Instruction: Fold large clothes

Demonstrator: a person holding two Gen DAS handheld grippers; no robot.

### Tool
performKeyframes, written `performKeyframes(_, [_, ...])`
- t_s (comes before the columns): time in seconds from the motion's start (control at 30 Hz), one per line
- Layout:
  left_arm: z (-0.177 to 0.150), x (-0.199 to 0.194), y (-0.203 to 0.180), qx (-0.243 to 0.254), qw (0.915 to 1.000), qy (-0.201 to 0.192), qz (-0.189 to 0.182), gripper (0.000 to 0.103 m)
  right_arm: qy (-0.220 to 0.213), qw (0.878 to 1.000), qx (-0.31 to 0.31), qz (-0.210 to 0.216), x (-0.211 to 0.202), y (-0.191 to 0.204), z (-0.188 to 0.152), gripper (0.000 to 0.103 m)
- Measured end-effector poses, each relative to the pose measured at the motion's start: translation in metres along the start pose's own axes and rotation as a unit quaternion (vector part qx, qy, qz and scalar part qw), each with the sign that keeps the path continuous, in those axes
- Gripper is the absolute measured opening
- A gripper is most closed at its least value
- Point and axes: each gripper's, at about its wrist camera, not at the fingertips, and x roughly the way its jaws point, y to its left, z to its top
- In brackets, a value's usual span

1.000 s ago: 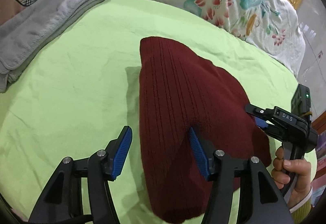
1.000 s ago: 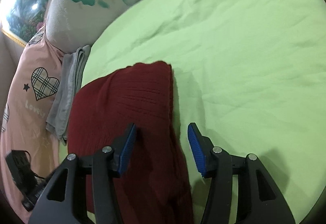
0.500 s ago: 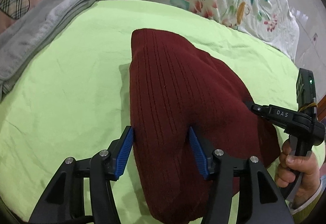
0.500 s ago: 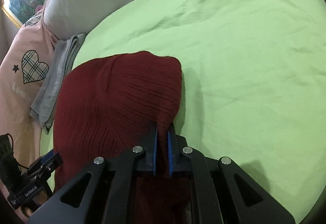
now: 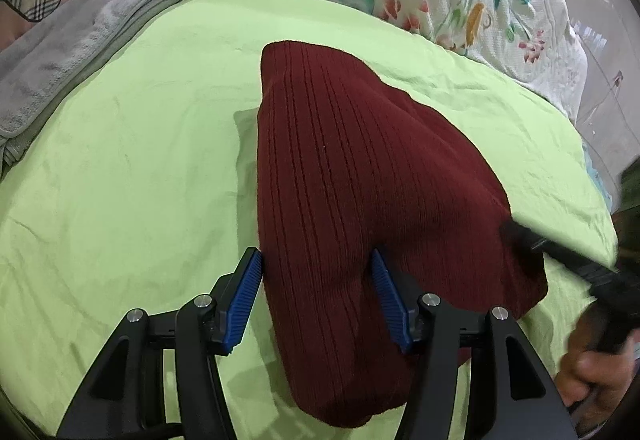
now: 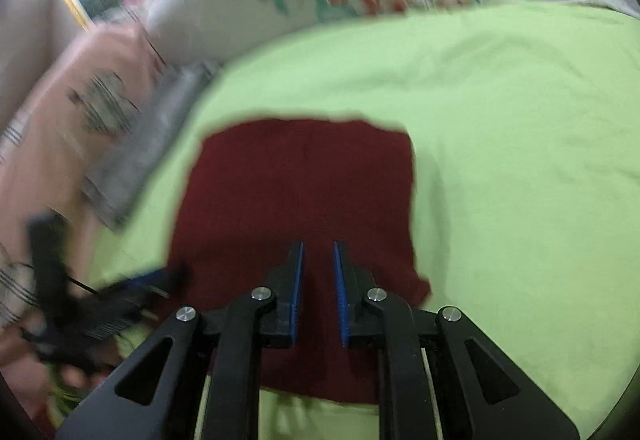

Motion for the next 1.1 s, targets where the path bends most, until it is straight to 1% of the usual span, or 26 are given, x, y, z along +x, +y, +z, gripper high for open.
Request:
performKeyframes(0.03, [0.0, 0.001, 0.0, 0.002, 1.0, 0.001, -0.001, 0.058, 0.018, 1.0, 0.018, 0.013, 0.012, -0.007, -0.004, 0.015])
performKeyframes(0.07, [-0.001, 0.001, -0.002, 0.003, 1.0, 0.0, 0.002, 0.058, 0.006, 0.999, 0.036, 0.03, 0.013, -0.015, -0.006, 0.015])
performKeyframes(0.1, [-0.003, 0.0, -0.002, 0.004, 1.0, -0.003, 0.007, 0.058, -0.001, 0.998, 0.043, 0.037, 0.011, -0.017, -0.007, 0.015])
performKeyframes(0.23, [-0.008, -0.008, -0.004, 0.012, 0.9997, -0.012, 0.019, 0.058, -0.002, 0.999, 0.026, 0.03, -0.002, -0.01, -0.007, 0.016])
performKeyframes(0.33, [-0.015, -0.023, 0.0, 0.008, 0.9998, -0.017, 0.009, 0.058, -0.005, 0.999, 0.023, 0.032, -0.017, -0.01, -0.008, 0.018])
performKeyframes(0.43, [-0.024, -0.035, 0.007, 0.009, 0.9998, -0.018, -0.006, 0.058, -0.013, 0.999, 0.018, 0.036, -0.029, -0.01, -0.013, 0.024])
performKeyframes(0.5, [-0.033, -0.038, 0.008, 0.016, 0.9998, -0.009, -0.006, 0.058, -0.014, 0.999, 0.01, 0.035, -0.031, -0.01, -0.015, 0.031])
performKeyframes(0.53, [-0.037, -0.038, 0.009, 0.02, 0.9998, -0.007, -0.004, 0.058, -0.01, 0.999, 0.006, 0.03, -0.03, -0.012, -0.017, 0.032])
performKeyframes(0.63, [-0.042, -0.033, 0.008, 0.021, 0.9998, 0.0, -0.001, 0.06, 0.004, 1.0, 0.014, 0.018, -0.019, -0.016, -0.018, 0.032])
performKeyframes(0.7, [-0.041, -0.026, 0.007, 0.029, 0.9995, 0.01, 0.008, 0.065, 0.008, 0.999, 0.025, 0.021, -0.013, -0.019, -0.019, 0.032])
performKeyframes(0.77, [-0.044, -0.019, 0.004, 0.044, 0.9988, 0.009, 0.019, 0.07, 0.008, 1.0, 0.02, 0.017, -0.012, -0.019, -0.019, 0.032])
performKeyframes(0.87, [-0.048, -0.008, 0.009, 0.036, 0.9991, 0.016, 0.012, 0.075, 0.009, 1.0, 0.022, 0.018, -0.011, -0.021, -0.018, 0.032])
performKeyframes(0.93, [-0.05, -0.007, 0.012, 0.029, 0.9994, 0.017, 0.009, 0.075, 0.008, 0.999, 0.029, 0.022, -0.012, -0.024, -0.019, 0.032])
performKeyframes(1.1, [-0.05, -0.022, 0.019, 0.011, 0.9999, 0.008, -0.002, 0.075, 0.003, 0.999, 0.027, 0.027, -0.025, -0.022, -0.02, 0.033])
